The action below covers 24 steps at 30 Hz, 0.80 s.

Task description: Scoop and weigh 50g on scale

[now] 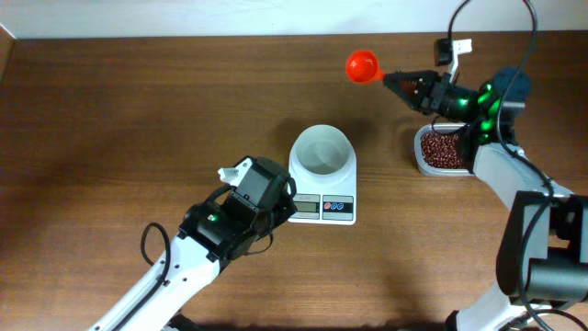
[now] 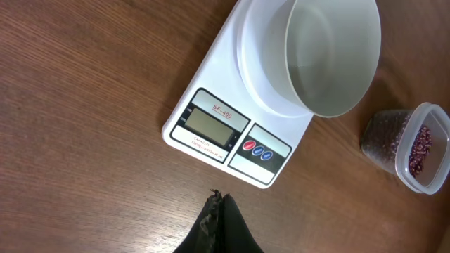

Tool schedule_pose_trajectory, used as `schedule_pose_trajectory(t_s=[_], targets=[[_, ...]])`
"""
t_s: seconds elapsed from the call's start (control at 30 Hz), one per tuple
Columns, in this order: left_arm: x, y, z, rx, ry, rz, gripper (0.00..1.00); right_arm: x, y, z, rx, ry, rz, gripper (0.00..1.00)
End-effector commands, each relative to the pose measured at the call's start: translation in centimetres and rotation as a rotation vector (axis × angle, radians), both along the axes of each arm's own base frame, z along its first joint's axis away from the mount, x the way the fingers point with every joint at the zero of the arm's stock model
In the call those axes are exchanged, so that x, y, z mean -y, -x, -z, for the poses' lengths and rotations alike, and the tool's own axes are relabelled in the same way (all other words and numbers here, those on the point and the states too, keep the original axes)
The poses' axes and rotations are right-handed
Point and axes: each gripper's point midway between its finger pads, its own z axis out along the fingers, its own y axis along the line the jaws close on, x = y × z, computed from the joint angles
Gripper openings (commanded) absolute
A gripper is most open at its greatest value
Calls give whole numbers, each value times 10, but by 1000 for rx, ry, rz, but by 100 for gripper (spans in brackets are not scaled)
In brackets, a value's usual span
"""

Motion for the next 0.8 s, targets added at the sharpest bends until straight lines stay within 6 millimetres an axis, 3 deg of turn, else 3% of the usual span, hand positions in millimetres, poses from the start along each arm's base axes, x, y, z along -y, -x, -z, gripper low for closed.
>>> schedule_pose_trajectory(t_s=[0.0,0.1,0.33,0.43,0.53,0.77], targets=[[-3,0,2,4,-26,6,2,3,-16,3,127,122,64,4],[-4,1,3,-3,-31,6,3,3,-5,-5,116,140,53,4],[-6,3,5,-13,-39,6,3,-4,54,-77,264,204,20,4],[-6,3,5,-13,-39,7,4,7,68,-67,261,372,136,4],[-6,4,5,-14,-42,10,4,37,105,-36,192,706,250,4],[-9,2,5,-3,-60,1,0,73,187,-34,88,975,383,4]])
